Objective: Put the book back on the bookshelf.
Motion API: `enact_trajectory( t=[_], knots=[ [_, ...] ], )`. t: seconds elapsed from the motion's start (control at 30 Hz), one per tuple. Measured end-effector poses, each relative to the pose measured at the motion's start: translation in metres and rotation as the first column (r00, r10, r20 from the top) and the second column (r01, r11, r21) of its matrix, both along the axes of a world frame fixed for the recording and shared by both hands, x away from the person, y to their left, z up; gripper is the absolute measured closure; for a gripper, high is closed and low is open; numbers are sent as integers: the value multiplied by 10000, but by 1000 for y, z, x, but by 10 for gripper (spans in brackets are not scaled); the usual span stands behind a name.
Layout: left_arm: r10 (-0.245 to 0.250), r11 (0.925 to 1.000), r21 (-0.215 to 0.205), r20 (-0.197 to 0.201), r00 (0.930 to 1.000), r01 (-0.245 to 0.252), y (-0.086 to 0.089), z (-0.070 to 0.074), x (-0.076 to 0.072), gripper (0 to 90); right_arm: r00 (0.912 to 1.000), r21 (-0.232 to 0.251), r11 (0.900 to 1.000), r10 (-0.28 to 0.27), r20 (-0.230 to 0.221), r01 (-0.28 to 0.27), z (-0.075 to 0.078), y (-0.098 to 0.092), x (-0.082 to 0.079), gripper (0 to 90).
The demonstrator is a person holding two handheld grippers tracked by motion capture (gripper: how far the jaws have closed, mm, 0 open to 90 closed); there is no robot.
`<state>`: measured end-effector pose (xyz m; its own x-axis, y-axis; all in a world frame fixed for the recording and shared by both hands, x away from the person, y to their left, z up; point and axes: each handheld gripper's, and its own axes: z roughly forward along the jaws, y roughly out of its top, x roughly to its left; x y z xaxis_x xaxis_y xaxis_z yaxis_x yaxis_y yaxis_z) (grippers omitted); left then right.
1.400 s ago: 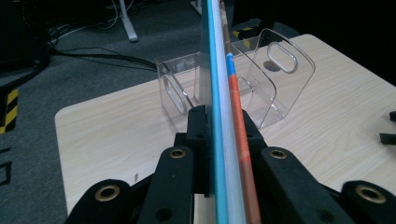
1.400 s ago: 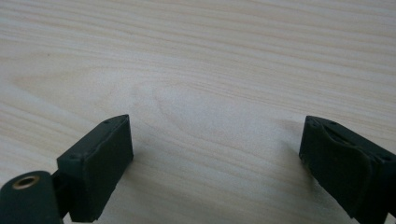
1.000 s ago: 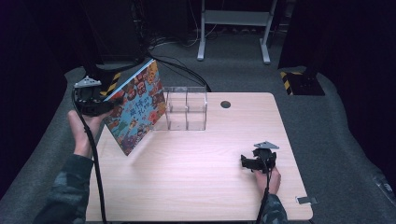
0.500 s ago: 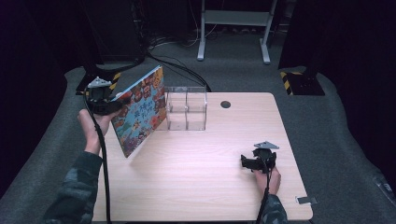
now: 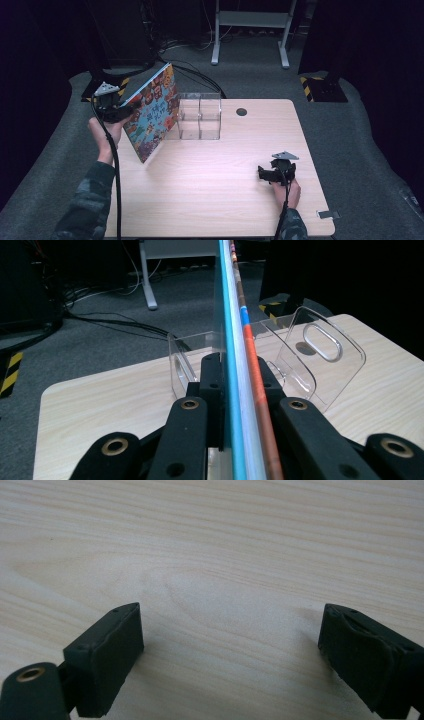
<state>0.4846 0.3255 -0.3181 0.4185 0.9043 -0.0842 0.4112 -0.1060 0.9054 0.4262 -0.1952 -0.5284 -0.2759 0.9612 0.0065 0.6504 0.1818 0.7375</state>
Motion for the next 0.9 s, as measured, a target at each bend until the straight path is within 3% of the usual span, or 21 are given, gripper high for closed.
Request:
enact_trajectory(
  t=[0.33, 0.6, 0.9],
  knots=[
    [255, 9996, -127, 231, 9994, -252, -7, -7, 6, 806, 10000, 67, 10000, -52, 13, 52, 0, 1, 0, 102],
    [422, 9990, -155, 188, 9989, -419, -12, -21, 9, 804, 9999, 55, 9999, -119, 48, 118, 0, 1, 0, 105],
    [444, 9977, -530, 279, 9986, -429, -9, -23, 7, 791, 10000, 46, 10000, -75, 33, 75, 0, 1, -1, 105]
  ],
)
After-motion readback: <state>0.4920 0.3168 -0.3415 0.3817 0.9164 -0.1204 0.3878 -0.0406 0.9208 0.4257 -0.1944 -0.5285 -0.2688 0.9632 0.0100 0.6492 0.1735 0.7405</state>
